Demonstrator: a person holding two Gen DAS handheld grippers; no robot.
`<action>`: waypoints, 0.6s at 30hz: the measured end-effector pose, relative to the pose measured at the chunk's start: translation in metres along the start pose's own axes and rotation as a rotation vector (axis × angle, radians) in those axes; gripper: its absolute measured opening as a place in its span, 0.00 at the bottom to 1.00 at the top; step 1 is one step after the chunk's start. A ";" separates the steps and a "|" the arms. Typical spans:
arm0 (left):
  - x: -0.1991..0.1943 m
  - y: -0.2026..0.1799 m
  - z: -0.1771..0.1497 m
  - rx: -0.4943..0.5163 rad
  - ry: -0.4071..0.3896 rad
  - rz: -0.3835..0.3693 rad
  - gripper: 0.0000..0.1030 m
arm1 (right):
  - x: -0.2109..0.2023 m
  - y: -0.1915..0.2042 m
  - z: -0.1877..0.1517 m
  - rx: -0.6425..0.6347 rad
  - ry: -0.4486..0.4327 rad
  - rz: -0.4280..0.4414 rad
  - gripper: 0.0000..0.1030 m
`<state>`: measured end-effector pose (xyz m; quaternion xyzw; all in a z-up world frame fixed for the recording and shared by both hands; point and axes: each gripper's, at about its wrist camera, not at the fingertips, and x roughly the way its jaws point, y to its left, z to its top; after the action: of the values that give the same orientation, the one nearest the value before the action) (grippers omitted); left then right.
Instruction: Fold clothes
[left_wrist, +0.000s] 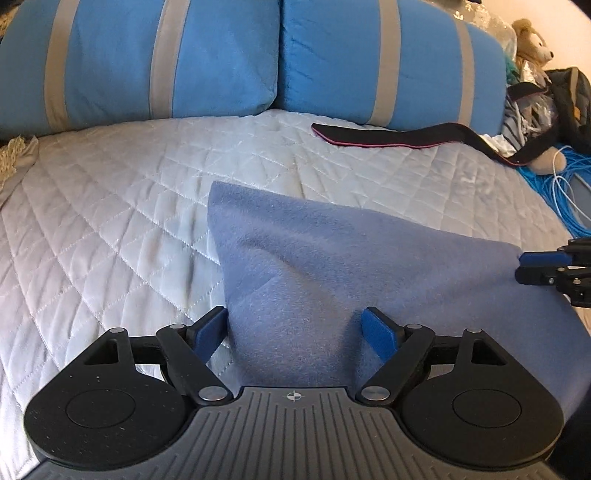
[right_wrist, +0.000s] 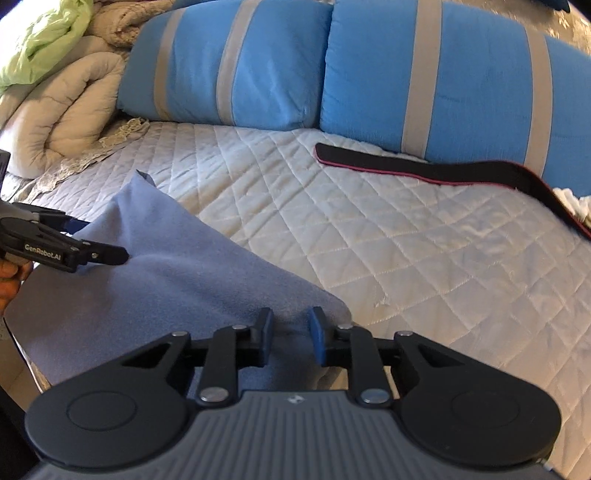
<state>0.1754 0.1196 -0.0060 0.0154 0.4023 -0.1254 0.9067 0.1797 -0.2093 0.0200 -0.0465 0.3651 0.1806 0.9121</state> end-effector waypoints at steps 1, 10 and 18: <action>-0.004 -0.003 0.003 0.017 -0.012 0.014 0.77 | -0.002 0.000 -0.001 -0.002 -0.007 0.002 0.36; -0.046 -0.015 -0.002 0.126 -0.225 0.008 0.31 | -0.025 -0.001 0.001 -0.002 -0.093 -0.011 0.15; -0.026 -0.018 -0.003 0.132 -0.132 0.039 0.03 | -0.021 0.004 0.002 -0.027 -0.081 -0.026 0.02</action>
<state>0.1523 0.1079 0.0120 0.0746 0.3322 -0.1347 0.9306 0.1657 -0.2110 0.0362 -0.0564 0.3247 0.1752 0.9277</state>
